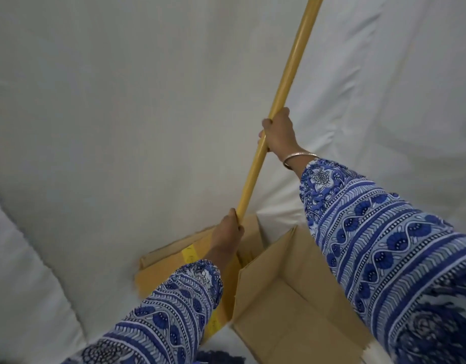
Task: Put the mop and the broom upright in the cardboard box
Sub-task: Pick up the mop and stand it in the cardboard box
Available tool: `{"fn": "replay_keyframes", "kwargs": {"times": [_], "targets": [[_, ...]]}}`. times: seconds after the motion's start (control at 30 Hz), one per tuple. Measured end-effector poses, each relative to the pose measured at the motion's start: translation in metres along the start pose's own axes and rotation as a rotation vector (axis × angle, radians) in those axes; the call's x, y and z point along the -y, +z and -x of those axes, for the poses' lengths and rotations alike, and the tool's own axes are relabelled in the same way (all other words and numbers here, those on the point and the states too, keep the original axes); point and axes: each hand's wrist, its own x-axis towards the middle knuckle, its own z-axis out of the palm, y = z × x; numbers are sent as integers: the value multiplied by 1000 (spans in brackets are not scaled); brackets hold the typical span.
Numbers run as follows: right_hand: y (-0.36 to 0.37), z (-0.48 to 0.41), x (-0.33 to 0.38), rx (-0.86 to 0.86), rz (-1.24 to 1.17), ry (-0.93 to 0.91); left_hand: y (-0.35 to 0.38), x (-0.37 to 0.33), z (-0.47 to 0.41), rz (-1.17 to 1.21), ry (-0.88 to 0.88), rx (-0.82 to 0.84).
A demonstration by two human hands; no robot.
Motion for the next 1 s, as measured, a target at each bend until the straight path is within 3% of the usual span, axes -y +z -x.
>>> {"fn": "replay_keyframes", "kwargs": {"times": [0.3,0.57,1.0], "targets": [[-24,-116,-57,119,145,-131,93,-55,-112,166,-89,-53],[-42,-204,-141,336,184,-198,183,-87,-192,214,-298,-122],[-20,-240,-256,577,184,-240,271,-72,-256,354,-672,-64]]}}
